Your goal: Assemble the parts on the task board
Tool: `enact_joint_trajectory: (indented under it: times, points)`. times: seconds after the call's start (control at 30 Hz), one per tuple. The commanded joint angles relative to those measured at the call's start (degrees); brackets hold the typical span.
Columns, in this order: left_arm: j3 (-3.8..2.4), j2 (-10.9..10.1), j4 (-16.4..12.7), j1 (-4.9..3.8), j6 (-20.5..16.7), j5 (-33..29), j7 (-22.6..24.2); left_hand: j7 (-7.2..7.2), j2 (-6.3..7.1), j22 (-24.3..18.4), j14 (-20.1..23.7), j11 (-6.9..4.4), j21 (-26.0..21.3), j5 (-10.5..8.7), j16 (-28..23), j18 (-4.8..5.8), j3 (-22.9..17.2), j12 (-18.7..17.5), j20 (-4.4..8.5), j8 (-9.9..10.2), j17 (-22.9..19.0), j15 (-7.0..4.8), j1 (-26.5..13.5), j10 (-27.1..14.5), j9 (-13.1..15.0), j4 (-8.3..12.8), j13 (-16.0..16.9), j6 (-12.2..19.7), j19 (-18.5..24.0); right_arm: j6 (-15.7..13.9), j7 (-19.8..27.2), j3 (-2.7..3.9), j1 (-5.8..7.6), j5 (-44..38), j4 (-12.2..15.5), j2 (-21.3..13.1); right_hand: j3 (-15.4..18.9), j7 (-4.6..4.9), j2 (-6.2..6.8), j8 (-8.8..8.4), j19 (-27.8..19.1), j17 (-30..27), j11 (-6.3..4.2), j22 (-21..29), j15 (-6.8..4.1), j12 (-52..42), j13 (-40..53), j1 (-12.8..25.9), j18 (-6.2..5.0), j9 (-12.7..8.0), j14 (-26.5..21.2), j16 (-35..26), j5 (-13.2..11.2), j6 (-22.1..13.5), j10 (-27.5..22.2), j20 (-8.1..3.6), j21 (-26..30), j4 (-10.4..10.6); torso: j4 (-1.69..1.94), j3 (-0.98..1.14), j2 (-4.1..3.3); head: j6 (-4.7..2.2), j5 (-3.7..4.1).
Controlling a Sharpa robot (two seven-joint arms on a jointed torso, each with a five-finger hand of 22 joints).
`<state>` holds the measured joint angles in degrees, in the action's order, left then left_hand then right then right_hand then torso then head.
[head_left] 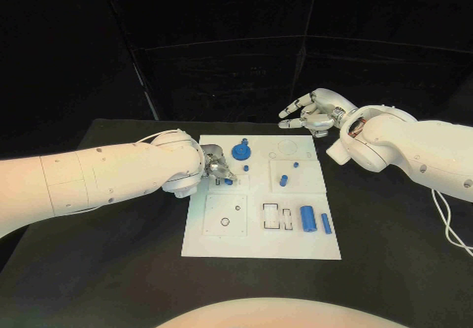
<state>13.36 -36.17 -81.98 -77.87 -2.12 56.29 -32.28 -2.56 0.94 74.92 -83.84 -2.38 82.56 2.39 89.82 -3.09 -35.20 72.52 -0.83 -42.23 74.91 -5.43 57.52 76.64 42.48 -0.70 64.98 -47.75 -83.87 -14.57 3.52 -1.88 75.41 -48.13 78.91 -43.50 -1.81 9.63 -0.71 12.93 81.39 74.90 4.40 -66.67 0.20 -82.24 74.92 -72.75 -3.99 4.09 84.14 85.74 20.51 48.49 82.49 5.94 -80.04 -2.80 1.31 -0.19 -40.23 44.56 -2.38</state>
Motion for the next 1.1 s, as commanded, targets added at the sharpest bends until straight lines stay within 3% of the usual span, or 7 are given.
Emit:
enact_joint_trajectory:
  times: [0.03,0.57,1.1]
  points:
    - [0.23,0.2,0.3,0.23,1.8,0.0,-0.9,0.92,-0.14,3.3,-6.2,0.01,0.3,0.38,0.2,0.71,-0.9,0.2,0.45,-0.2,15.1,-0.4,-0.6,0.3,0.0,1.0,0.1,-1.1,-3.0,0.4,0.3,0.04,0.11,-0.1,0.0,0.0,0.4,-0.11,-0.08,0.2,0.0,6.3,0.0,0.0,-0.43,0.3,4.9,0.2,-0.38,-0.1,3.9,-0.2,0.3,-0.3,-0.3,-0.31,0.2,0.0,0.01,-0.02,0.0,0.01,0.1]
    - [0.23,0.9,0.9,0.22,2.9,0.0,-1.0,1.29,0.21,4.2,-6.2,-0.3,0.9,0.35,0.2,0.89,0.6,0.9,0.67,-0.5,15.1,-0.64,-1.1,1.0,0.4,0.7,0.9,-1.8,-3.3,0.6,0.1,0.04,0.11,-0.1,-0.1,0.0,0.4,-0.11,-0.08,0.2,0.0,6.3,0.0,0.0,-0.43,0.3,4.9,0.2,-0.38,-0.1,3.9,-0.2,0.3,-0.3,-0.3,-0.31,0.2,0.0,0.04,0.0,-0.03,0.24,0.3]
    - [0.23,1.6,2.0,0.23,2.7,0.0,-1.4,1.52,0.68,4.9,-6.2,-0.51,1.3,0.35,0.2,1.02,4.9,1.3,0.9,-0.5,15.1,-0.84,-3.5,1.4,0.7,-1.3,1.4,-2.7,-3.5,0.9,0.4,0.04,0.1,-0.1,-0.2,0.2,0.5,-0.1,-0.03,0.23,-0.1,6.1,0.0,0.1,-0.43,0.3,4.8,0.2,-0.4,-0.1,3.9,-0.3,0.3,-0.4,-0.3,-0.31,0.2,0.0,0.07,-0.03,0.01,0.24,0.48]
